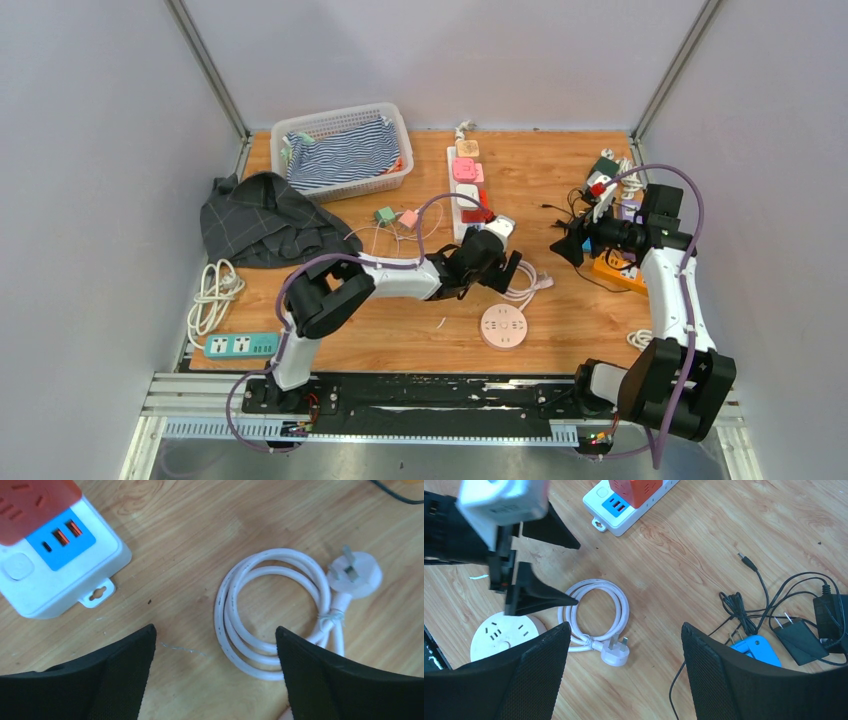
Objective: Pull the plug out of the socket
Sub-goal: Move the socket to the corner of the board.
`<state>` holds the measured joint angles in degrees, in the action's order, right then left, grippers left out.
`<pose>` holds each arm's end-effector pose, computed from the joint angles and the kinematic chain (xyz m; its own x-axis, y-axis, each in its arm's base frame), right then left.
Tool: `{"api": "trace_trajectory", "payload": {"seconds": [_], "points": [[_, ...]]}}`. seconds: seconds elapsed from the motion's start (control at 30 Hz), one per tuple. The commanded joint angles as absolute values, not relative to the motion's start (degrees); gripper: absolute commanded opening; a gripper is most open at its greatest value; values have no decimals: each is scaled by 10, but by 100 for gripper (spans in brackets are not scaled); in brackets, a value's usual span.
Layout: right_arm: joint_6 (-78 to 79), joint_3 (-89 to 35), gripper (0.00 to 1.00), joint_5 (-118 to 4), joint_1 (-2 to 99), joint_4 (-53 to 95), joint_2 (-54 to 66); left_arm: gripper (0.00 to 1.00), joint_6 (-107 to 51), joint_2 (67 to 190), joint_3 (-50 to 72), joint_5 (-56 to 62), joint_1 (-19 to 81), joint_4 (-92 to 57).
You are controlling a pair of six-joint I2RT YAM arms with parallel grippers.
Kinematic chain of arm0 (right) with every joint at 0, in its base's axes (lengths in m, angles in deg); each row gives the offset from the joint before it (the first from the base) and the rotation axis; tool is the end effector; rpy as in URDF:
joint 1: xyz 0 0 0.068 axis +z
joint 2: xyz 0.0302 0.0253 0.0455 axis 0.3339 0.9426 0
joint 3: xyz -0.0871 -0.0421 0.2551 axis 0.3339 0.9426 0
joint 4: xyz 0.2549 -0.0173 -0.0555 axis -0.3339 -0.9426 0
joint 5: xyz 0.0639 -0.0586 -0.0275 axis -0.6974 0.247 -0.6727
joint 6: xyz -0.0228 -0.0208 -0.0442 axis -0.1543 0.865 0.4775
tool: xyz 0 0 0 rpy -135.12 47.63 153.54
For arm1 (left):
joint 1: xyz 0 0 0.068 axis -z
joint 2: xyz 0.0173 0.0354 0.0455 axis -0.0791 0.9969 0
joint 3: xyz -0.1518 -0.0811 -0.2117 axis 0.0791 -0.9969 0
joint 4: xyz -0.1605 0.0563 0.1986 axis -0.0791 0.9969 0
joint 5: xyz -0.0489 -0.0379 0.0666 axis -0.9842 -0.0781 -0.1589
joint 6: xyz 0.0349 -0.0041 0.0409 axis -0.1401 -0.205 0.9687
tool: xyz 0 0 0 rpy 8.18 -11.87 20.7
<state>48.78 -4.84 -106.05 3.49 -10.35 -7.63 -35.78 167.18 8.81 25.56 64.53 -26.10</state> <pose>0.2356 -0.0368 0.2892 -0.2453 -0.3128 -0.9176 -0.7591 0.6507 -0.0189 0.2255 -0.3727 0.1684 -0.5044 0.2219 -0.8345 0.5997 0.7853 -0.1536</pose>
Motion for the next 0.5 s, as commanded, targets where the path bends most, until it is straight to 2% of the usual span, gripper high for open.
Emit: {"api": "trace_trajectory", "payload": {"seconds": [0.0,0.13,0.27,0.47], "points": [[483,-57,82,-1077,25,-105,-81,83,-373,1714,120,263,645,-254],[485,-57,82,-1077,25,-105,-79,60,-358,1738,146,318,661,-221],[485,-57,82,-1076,25,-105,-77,47,-349,1771,190,329,668,-166],[485,-57,82,-1072,23,-105,-79,48,-330,1850,314,329,674,1]]}}
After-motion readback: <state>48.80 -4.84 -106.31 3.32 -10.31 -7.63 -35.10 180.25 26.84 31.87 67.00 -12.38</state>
